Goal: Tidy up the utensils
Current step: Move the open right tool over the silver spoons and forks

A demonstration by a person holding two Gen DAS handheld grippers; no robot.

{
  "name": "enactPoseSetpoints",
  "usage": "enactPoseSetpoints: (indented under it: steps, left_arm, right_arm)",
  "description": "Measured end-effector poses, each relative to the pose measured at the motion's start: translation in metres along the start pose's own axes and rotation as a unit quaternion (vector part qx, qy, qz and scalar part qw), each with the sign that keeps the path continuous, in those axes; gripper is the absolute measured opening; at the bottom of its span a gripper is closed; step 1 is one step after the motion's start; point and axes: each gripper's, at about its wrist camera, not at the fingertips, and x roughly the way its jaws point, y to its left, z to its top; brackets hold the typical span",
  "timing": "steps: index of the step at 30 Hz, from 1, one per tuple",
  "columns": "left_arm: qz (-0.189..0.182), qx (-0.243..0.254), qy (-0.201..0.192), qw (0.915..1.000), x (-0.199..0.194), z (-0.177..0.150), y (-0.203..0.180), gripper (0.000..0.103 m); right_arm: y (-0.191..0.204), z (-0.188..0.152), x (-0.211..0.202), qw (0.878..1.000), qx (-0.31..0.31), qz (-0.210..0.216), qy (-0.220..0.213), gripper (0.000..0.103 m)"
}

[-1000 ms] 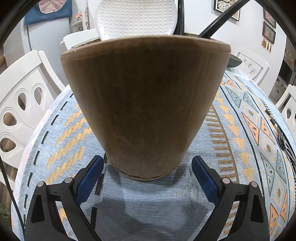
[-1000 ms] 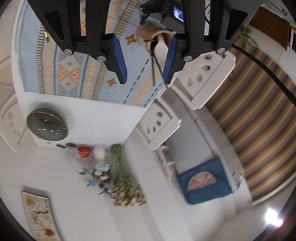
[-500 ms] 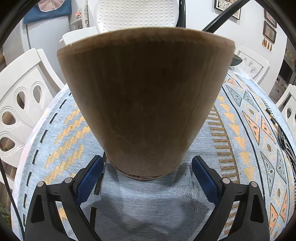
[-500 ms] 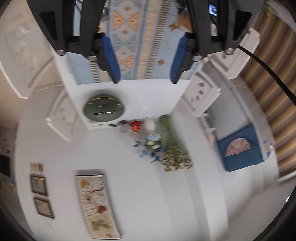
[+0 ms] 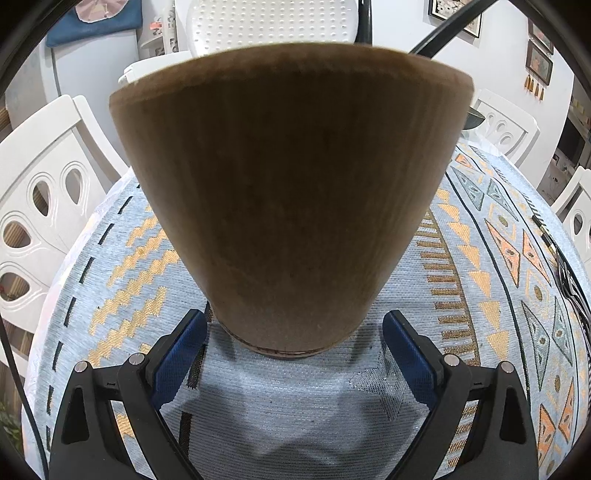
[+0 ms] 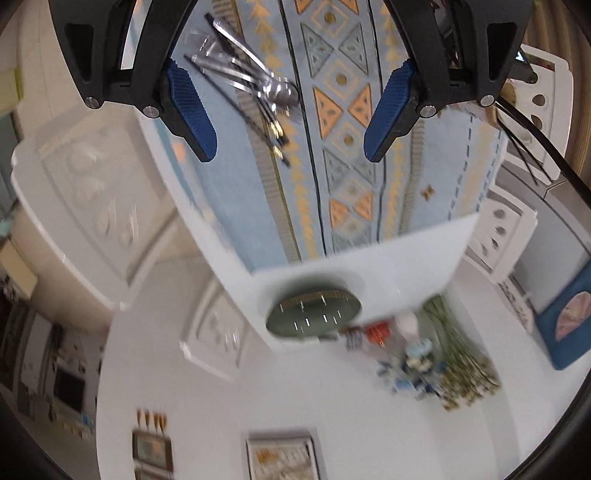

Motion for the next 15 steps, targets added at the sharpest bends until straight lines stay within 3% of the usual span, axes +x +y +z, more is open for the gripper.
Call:
enactPoseSetpoints:
  steps: [6,9,15]
  left_arm:
    - [0.000,0.000,0.000,1.0000,0.000,0.000,0.000,0.096]
    - [0.000,-0.001,0.000,1.0000,0.001,0.000,0.000,0.096]
    - [0.000,0.000,0.004,1.0000,0.003,-0.001,0.000,0.096]
  right_arm:
    - [-0.007,-0.019,0.037,0.999,0.017,0.007,0.052,0.080]
    - [0.003,-0.029,0.059,0.996,-0.008,-0.006,0.086,0.080]
    - [0.019,-0.051,0.087,0.991,-0.063,-0.043,0.114,0.080]
